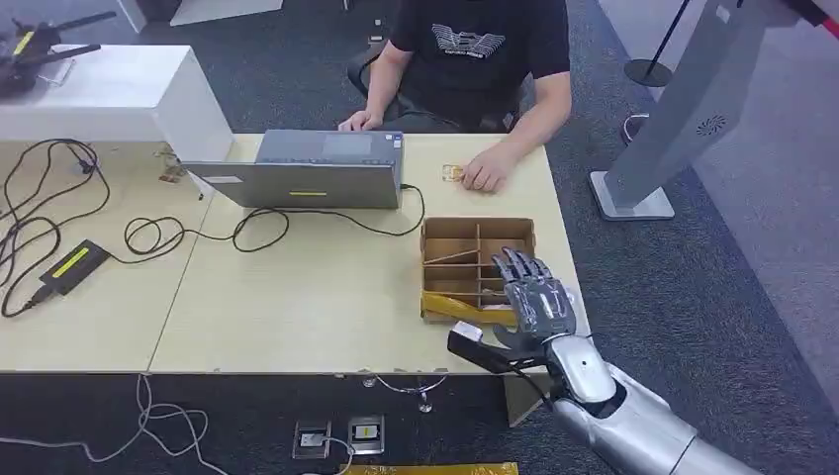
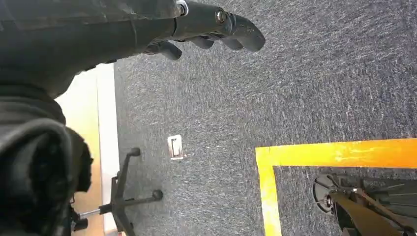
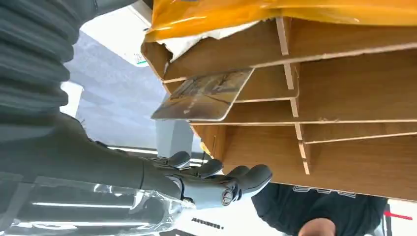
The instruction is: Pass the card to the sensor for recognition and then transmit it.
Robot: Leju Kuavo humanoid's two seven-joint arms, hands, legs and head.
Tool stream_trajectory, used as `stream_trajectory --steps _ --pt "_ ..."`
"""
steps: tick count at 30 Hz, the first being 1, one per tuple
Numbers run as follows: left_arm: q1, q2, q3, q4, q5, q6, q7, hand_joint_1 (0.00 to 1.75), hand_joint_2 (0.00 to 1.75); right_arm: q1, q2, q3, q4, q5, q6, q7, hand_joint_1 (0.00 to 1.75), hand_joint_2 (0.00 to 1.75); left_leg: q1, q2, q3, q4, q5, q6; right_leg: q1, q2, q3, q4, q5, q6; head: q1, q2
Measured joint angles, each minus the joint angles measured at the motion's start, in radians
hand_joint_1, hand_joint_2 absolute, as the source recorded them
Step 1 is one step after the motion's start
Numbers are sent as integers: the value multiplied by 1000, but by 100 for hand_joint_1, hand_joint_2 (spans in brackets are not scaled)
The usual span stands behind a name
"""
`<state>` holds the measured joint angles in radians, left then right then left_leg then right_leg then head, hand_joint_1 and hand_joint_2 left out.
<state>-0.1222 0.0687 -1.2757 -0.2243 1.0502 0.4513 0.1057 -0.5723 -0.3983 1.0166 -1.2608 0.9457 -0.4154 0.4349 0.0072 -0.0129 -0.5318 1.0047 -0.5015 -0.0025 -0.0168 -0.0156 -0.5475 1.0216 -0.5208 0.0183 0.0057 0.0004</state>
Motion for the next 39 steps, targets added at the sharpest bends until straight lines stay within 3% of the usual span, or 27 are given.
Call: stream_trajectory --steps 18,19,20,25,29,39 --pt "0 0 0 0 -3 -1 7 0 0 -20 4 0 15 -47 13 26 0 175 0 0 0 0 0 0 0 0 0 0 0 0 0 0" --pt "0 1 0 0 -3 -2 7 0 0 -20 4 0 17 -47 13 31 45 175 0 0 0 0 0 0 0 0 0 0 0 0 0 0" --pt "0 1 0 0 -4 -2 7 0 0 -20 4 0 18 -47 13 32 175 175 0 0 0 0 0 0 0 0 0 0 0 0 0 0" --pt "0 2 0 0 -3 -4 7 0 0 -20 3 0 26 -47 16 36 175 175 0 0 0 0 0 0 0 0 0 0 0 0 0 0" --pt "0 2 0 0 22 -1 -2 0 0 -20 1 2 27 -47 60 42 175 175 0 0 0 0 0 0 0 0 0 0 0 0 0 0" --pt "0 2 1 0 25 -1 -8 0 0 -34 1 2 27 -47 65 43 175 175 0 0 1 0 0 0 0 0 0 0 0 0 0 0"
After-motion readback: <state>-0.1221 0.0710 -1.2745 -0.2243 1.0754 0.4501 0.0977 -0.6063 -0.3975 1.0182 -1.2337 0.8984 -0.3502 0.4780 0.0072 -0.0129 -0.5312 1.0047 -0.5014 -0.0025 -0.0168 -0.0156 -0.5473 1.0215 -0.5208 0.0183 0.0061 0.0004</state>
